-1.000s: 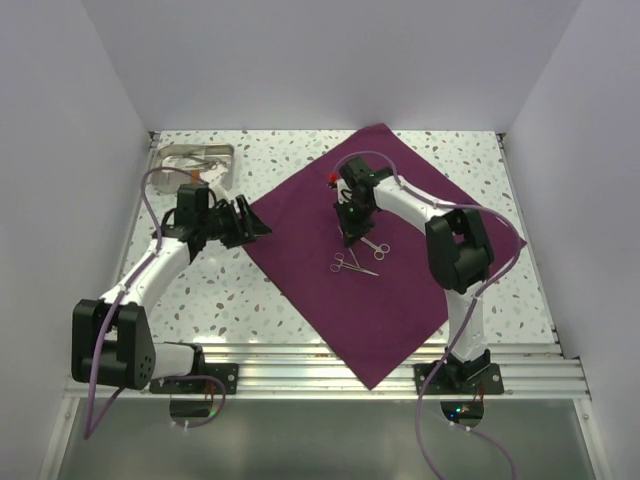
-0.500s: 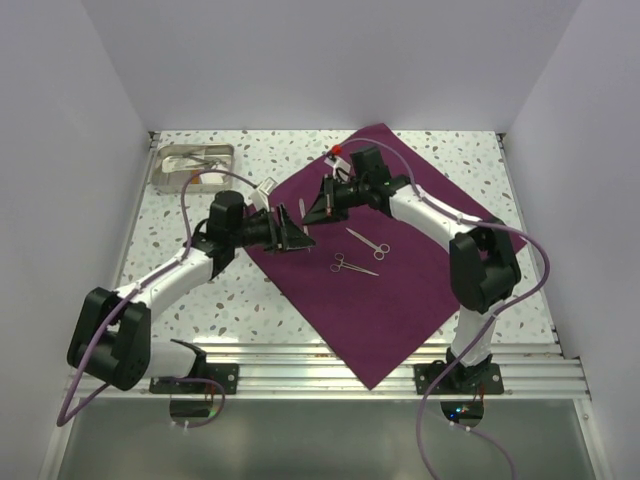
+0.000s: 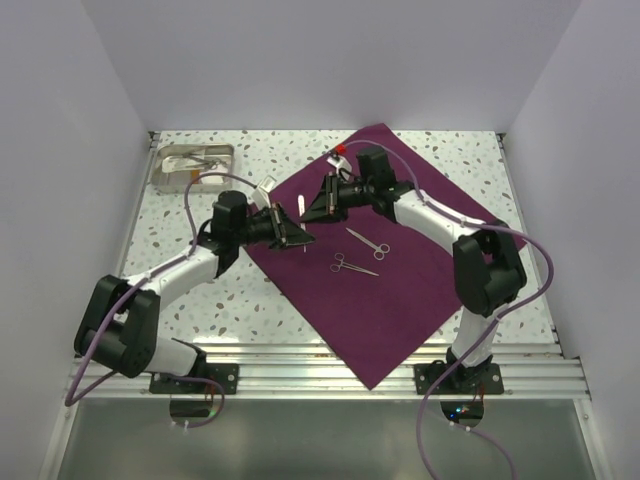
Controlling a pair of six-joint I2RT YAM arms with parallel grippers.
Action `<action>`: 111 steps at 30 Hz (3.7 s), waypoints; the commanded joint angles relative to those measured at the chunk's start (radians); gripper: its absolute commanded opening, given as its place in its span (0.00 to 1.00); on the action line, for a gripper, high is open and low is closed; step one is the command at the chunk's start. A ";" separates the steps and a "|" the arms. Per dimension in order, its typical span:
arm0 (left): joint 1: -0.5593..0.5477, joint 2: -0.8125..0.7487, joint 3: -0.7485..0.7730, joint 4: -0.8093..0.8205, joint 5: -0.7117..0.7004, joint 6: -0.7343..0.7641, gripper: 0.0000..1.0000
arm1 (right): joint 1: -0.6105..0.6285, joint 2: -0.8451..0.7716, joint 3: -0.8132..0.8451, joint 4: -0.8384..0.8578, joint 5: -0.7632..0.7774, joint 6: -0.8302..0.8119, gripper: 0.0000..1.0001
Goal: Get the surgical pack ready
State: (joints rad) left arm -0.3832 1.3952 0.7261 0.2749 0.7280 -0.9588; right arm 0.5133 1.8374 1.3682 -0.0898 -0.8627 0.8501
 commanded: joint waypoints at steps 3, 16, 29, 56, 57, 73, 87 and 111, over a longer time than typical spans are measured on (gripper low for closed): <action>0.070 0.033 0.045 0.046 -0.050 -0.012 0.00 | -0.042 -0.009 0.104 -0.224 0.137 -0.022 0.40; 0.415 0.279 0.370 -0.122 -0.433 -0.269 0.00 | -0.239 0.020 0.149 -0.548 0.438 -0.166 0.63; 0.466 0.710 0.817 -0.264 -0.760 -0.480 0.00 | -0.240 0.094 0.160 -0.545 0.407 -0.232 0.63; 0.491 0.637 0.876 -0.404 -0.736 -0.283 0.65 | -0.225 0.275 0.384 -0.719 0.608 -0.551 0.61; 0.486 0.621 0.871 -0.404 -0.733 -0.246 0.65 | -0.213 0.283 0.394 -0.723 0.626 -0.574 0.61; 0.255 0.056 0.481 -0.634 -0.636 0.268 0.63 | -0.042 0.289 0.336 -0.762 0.875 -0.727 0.45; 0.178 -0.136 0.277 -0.682 -0.586 0.305 0.63 | -0.039 0.321 0.345 -0.763 0.878 -0.738 0.44; 0.133 0.053 0.377 -0.617 -0.329 0.368 0.63 | -0.042 0.258 0.365 -0.777 0.947 -0.709 0.00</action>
State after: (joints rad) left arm -0.2218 1.4097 1.0599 -0.3988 0.2909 -0.6346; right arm 0.4702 2.1738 1.6997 -0.8509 0.0460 0.1268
